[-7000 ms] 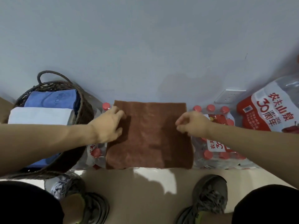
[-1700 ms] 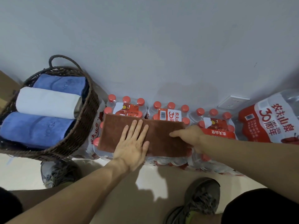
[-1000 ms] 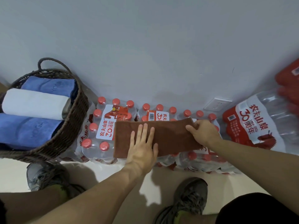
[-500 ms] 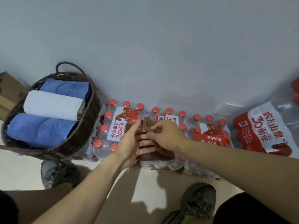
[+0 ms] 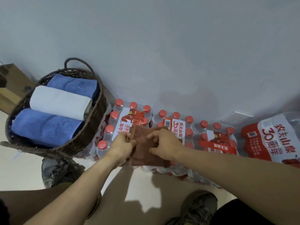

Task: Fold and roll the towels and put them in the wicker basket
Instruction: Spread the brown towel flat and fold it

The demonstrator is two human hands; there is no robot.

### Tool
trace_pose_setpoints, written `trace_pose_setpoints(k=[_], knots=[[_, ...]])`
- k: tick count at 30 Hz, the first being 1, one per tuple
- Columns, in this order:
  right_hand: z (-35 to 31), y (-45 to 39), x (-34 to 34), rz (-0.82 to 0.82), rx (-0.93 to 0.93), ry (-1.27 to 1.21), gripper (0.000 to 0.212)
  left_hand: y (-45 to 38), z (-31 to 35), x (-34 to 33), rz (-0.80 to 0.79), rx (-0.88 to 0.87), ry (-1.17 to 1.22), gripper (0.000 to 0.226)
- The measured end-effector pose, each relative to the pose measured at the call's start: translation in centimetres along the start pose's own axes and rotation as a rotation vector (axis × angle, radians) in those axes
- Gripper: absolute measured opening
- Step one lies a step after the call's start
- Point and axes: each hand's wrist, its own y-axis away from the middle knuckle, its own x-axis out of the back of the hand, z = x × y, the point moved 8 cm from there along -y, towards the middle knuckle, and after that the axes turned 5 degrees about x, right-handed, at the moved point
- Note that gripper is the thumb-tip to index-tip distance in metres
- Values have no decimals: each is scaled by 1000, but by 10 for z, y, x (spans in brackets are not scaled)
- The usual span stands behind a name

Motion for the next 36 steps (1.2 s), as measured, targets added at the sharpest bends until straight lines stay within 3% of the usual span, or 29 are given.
trace_pose_setpoints(k=[4,6,10,15,21,22,25,28,31,34,36], knots=[[-6,-4,-16,-77,21,80,60,5,16,21,278,-237,-381,14],[-7,-6,-20,-85,21,108,61,9,15,23,337,-244,-550,31],[-5,-8,-20,-95,-5,107,61,9,9,11,230,-173,-736,44],[-8,-2,-4,-41,17,40,62,26,22,3,151,-235,-614,25],[-56,18,53,125,337,255,97,71,101,-25,-135,-686,-590,31],[-57,21,59,97,344,326,90,77,109,-28,-148,-732,-600,30],[-36,30,68,-94,207,410,43,84,116,-35,-220,-731,-561,30],[-2,46,61,-352,73,238,28,81,109,-43,-362,-627,-418,34],[30,60,58,-434,-26,-140,22,72,98,-48,-477,-554,-197,35],[60,67,45,-424,-195,-657,34,48,82,-42,-329,-456,112,38],[81,62,46,-210,-273,-809,22,34,70,-42,-156,-407,167,43]])
